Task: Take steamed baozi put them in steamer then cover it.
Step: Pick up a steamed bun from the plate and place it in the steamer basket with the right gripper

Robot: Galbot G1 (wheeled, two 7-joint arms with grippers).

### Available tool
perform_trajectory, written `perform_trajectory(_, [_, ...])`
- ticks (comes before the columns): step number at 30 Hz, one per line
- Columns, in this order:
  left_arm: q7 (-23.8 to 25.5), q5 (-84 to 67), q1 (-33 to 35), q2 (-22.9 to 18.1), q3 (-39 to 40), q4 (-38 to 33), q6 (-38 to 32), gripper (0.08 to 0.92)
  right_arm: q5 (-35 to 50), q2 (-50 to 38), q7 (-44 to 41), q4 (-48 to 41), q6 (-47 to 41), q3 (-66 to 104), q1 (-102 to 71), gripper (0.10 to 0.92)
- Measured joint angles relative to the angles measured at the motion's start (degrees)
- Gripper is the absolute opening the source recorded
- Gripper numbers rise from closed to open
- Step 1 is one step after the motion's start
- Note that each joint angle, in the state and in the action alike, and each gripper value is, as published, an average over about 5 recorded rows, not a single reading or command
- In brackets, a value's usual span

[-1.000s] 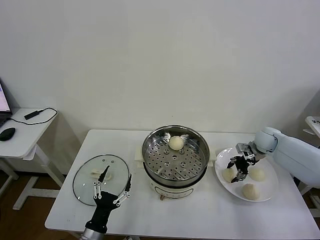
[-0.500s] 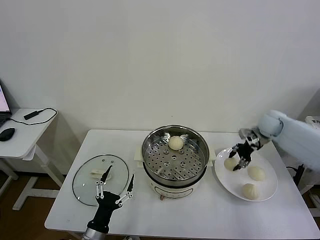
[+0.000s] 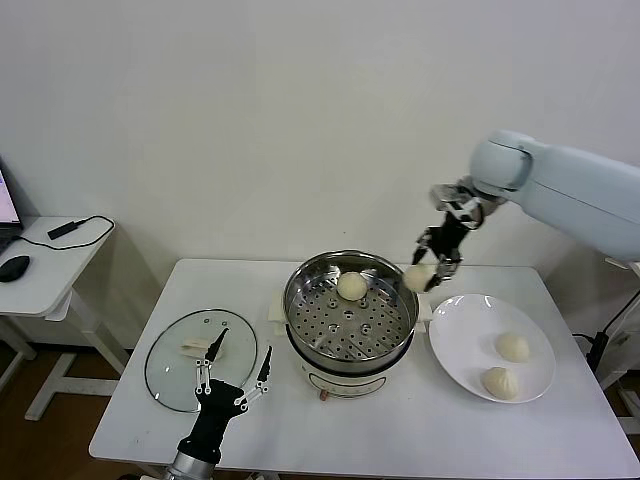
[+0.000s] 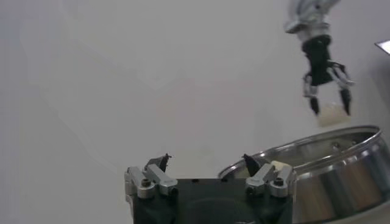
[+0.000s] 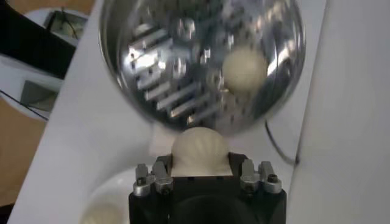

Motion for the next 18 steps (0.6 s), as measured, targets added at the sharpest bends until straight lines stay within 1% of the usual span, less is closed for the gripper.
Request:
perform_trajectory(9, [-0.28,0.09,-0.52,-0.35,0.73,0.58,-0.06,0.823,6.45,9.58,6.46,-0.16,-3.69,-4.6,0.66,0.653])
perform_trajectory(18, [-0.41,0.16,-0.9,-0.7,1.25,0.85,-0.17,0.823,8.19,15.84,11.94,-1.39,-5.88,-6.86,-1.68,0.653])
